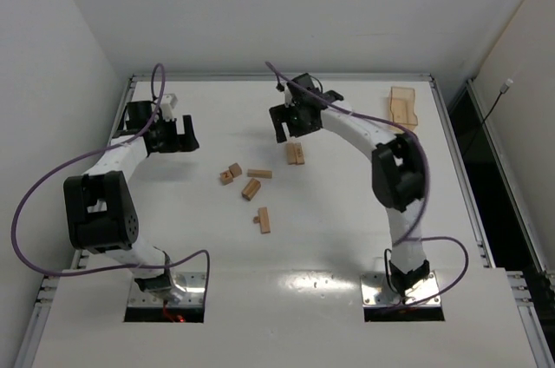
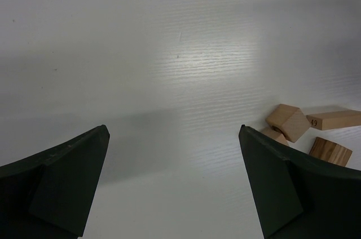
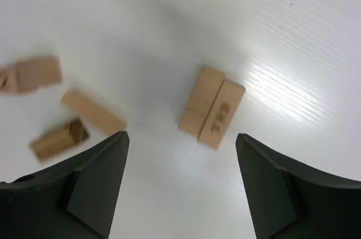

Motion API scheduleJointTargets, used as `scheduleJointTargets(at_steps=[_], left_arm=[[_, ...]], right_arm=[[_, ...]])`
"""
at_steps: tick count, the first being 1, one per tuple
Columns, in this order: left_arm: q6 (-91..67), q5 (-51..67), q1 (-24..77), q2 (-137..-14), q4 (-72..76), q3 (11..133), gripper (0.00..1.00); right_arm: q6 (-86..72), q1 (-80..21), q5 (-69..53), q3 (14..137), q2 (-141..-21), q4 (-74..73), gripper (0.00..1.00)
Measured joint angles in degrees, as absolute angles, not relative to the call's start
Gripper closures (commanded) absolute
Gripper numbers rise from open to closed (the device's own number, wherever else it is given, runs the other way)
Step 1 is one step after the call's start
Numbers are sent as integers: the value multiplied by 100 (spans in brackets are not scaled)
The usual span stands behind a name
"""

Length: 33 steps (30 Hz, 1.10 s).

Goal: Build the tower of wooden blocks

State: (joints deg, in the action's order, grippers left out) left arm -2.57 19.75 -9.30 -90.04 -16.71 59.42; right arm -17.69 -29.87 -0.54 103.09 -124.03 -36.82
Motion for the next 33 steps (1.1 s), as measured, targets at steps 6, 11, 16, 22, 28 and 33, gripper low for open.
scheduleJointTargets(at_steps=[6, 11, 16, 22, 28, 33], left_arm=[[-244, 1977, -930, -9002, -1667, 5942, 0], [-242, 1999, -930, -9002, -1667, 5942, 0], [-239, 2003, -930, -9002, -1673, 5942, 0], [-239, 2014, -930, -9002, -1730, 5986, 0], [-209, 2016, -930, -9002, -1739, 6007, 0], [-198, 2014, -930, -9002, -1750, 6007, 0]], right_arm=[[565, -3251, -897, 8720, -10092, -2740, 38], [2233, -3701, -1496, 8624, -9981, -2700, 43], [3181, -4021, -1444, 8468, -10613, -3017, 45], [3638, -4246, -1297, 8689, -11430, -3358, 47], [3760, -4246, -1179, 9174, -11915, -3474, 47], [3795, -4241, -1133, 9542, -12175, -3511, 47]])
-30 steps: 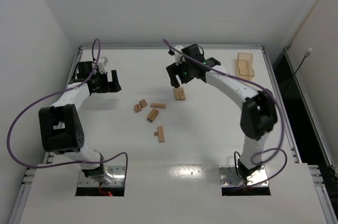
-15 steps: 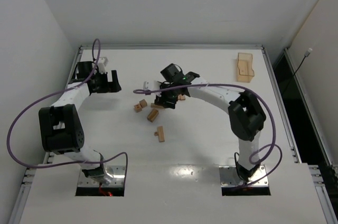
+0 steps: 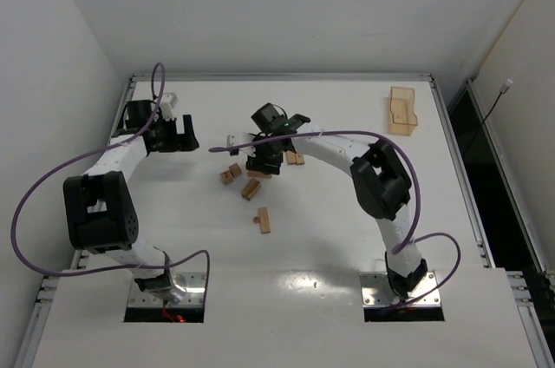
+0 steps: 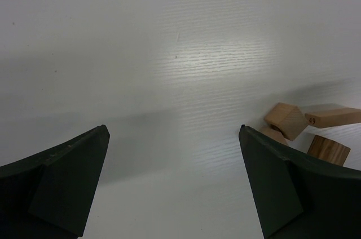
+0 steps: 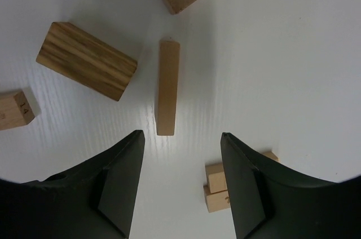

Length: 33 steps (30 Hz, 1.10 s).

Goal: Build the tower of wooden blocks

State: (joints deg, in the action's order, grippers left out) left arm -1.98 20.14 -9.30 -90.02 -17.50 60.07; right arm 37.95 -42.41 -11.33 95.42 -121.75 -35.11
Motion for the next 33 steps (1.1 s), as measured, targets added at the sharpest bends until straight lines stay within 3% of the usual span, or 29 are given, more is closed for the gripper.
scheduleJointTargets(at_steps=[22, 26, 29, 30, 33], left_arm=[[-167, 1992, -930, -9115, -1745, 6007, 0], [-148, 1992, -930, -9131, -1743, 6007, 0], [-143, 1990, -930, -9196, -1743, 6007, 0], [-141, 1988, -930, -9216, -1747, 6007, 0], [-130, 1966, -930, -9233, -1747, 6007, 0]], right_arm=[[3826, -4366, -1111, 10388, -13144, -3959, 48], [3844, -4364, -1083, 10473, -13336, -3972, 55], [3876, -4366, -1052, 10624, -13439, -4084, 79], [3876, -4366, -1048, 10707, -13472, -4104, 96], [3876, -4364, -1044, 10838, -13515, -4130, 100]])
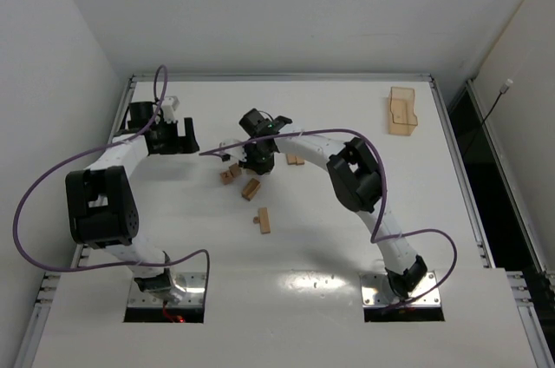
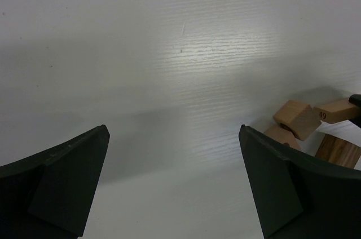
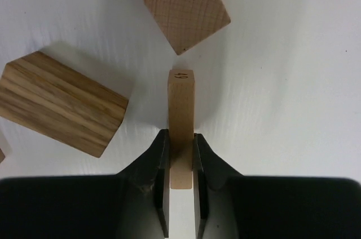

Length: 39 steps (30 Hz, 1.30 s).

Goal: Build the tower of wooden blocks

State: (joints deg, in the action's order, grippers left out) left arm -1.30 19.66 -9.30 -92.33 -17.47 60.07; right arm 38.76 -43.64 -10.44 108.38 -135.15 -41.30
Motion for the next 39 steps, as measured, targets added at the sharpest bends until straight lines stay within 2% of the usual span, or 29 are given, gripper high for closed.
scheduleJointTargets(at_steps=[8, 15, 19, 25, 35, 39], left_arm=[[-158, 1962, -930, -9236, -1741, 6007, 0], [-528, 1717, -930, -9043, -1656, 5981, 0], [-716, 1640, -930, -8823, -1662, 5983, 0], [-797, 1531, -930, -8538, -1800, 5999, 0], [-784, 1492, -930, -8506, -2051, 6018, 0], [-823, 1522, -930, -8560, -2049, 6066, 0]], right_arm=[[2943, -4259, -1033, 10473, -13137, -4176, 100], [578, -3286, -1662, 9515, -11240, -4088, 100], [-725, -2943, -2115, 8840, -10562, -3745, 100], [-2248, -3011, -2799, 7706, -10713, -3614, 100], [-4145, -2386, -3629, 5548, -10322, -2436, 100], [-4416, -2392, -3782, 5413, -10315, -2185, 100]])
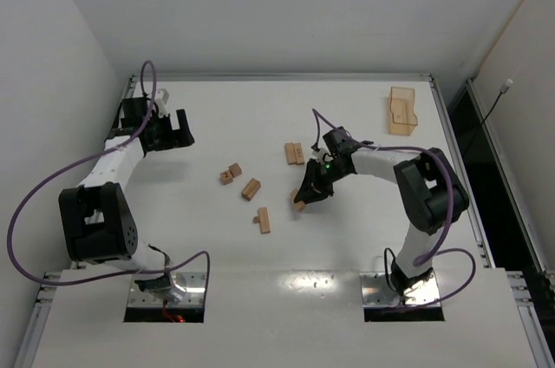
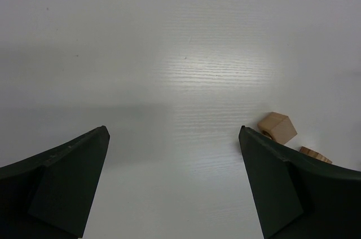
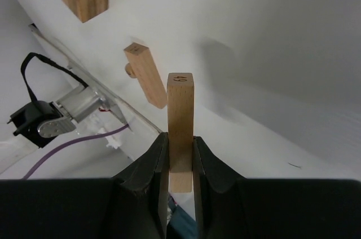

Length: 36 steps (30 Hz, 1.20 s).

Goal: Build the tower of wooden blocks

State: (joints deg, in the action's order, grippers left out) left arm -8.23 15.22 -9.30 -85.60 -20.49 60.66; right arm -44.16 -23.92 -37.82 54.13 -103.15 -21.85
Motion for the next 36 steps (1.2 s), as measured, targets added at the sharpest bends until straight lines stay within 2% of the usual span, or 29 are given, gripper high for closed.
scheduleJointTargets(at_steps=[14, 15, 19, 23, 26, 31, 36], left_arm=[[-886, 1535, -733, -8582, -2005, 6064, 0], [-886, 1535, -703, -8582, -2001, 6058, 0], [-888, 1535, -637, -8580, -2003, 6049, 0], [-888, 1518, -639, -8578, -2003, 6047, 0], [-891, 1516, -639, -8578, -2003, 6047, 0], [-891, 1518, -631, -8567, -1984, 6018, 0], [-908, 1431, -545, -8440, -1953, 5784, 0]], right_arm=[[-5004, -2757, -4263, 5061, -10359, -1448, 100], [-5030, -2755, -4292, 5028, -10403, -1435, 98], [-5118, -2770, -4423, 4993, -10678, -1372, 64], [-5131, -2864, -4504, 4995, -10814, -1385, 37], [-5096, -2910, -4550, 5004, -10836, -1431, 31], [-4652, -2902, -4480, 5378, -10801, -1894, 31], [-3573, -2928, -3732, 6449, -10193, -2718, 29]])
